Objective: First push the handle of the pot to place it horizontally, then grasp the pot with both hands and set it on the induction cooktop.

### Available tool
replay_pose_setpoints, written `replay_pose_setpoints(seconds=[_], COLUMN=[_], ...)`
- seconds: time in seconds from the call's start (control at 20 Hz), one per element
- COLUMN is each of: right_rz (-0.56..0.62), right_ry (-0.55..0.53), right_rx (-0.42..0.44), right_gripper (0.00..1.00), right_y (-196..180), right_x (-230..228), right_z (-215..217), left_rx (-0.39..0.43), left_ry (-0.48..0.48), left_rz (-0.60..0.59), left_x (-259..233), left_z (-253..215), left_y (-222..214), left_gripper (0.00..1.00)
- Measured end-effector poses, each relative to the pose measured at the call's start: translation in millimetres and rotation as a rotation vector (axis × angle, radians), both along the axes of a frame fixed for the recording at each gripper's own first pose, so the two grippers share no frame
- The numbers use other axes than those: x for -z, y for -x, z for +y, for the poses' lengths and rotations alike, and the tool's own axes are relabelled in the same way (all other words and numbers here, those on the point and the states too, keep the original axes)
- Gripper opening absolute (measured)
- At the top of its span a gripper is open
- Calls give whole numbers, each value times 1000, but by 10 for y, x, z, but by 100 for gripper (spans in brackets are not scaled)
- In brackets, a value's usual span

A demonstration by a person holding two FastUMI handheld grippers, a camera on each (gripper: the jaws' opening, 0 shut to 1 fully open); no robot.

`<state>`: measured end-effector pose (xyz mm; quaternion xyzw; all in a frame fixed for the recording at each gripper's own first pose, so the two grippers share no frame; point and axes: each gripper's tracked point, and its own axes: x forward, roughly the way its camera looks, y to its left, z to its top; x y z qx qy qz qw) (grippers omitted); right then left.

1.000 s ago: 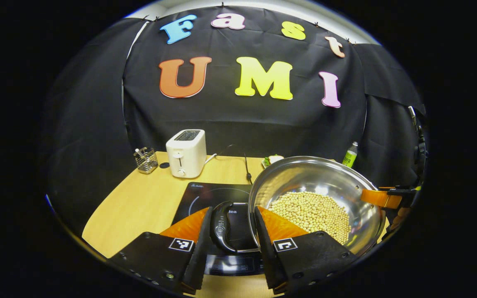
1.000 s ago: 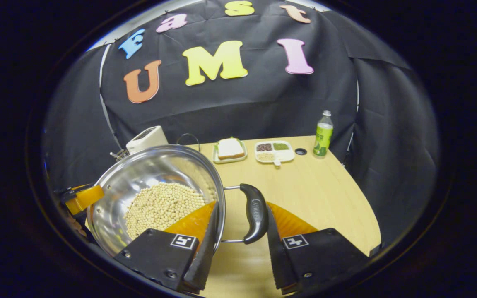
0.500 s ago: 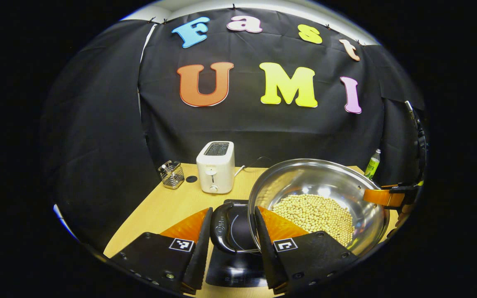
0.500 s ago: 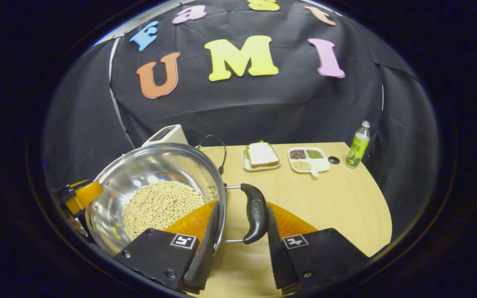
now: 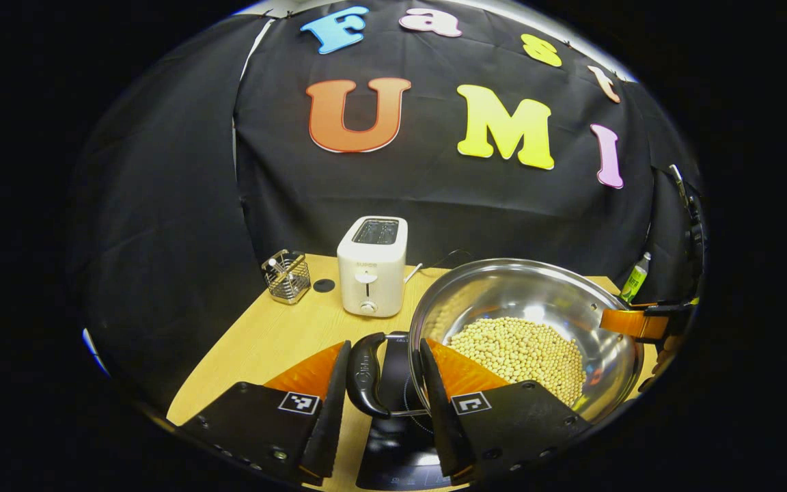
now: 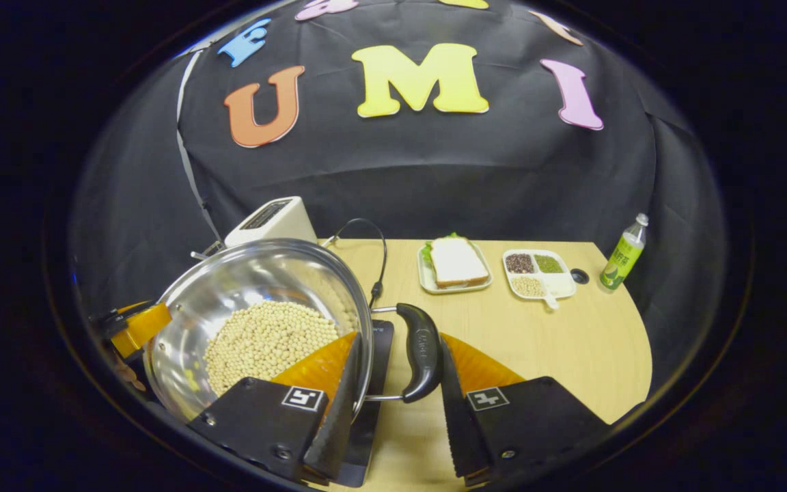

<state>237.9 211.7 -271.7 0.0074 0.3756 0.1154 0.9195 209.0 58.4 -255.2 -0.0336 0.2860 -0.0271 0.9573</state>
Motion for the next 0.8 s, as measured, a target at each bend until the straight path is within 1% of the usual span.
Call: replay_pose_setpoints(seconds=[0.2,0.4,0.55,0.65,0.7,0.8], right_rz=[28,43,40,33,36,47], right_ry=[6,21,-19,-24,-24,-17], right_rx=[2,4,17,14,15,17], right_gripper=[61,62,62,61,62,61], right_y=[-114,-135,-152,-148,-141,-117], right_x=[249,524,622,654,693,776], right_z=[54,105,156,170,184,179], left_rx=[5,4,2,3,2,0], left_ry=[-2,0,-2,-8,-10,-9], left_rz=[29,79,76,72,77,99], left_x=[280,565,614,642,680,767], left_z=[38,91,134,157,168,165], left_y=[-114,-143,-172,-170,-163,-143], left_gripper=[55,55,55,55,55,55])
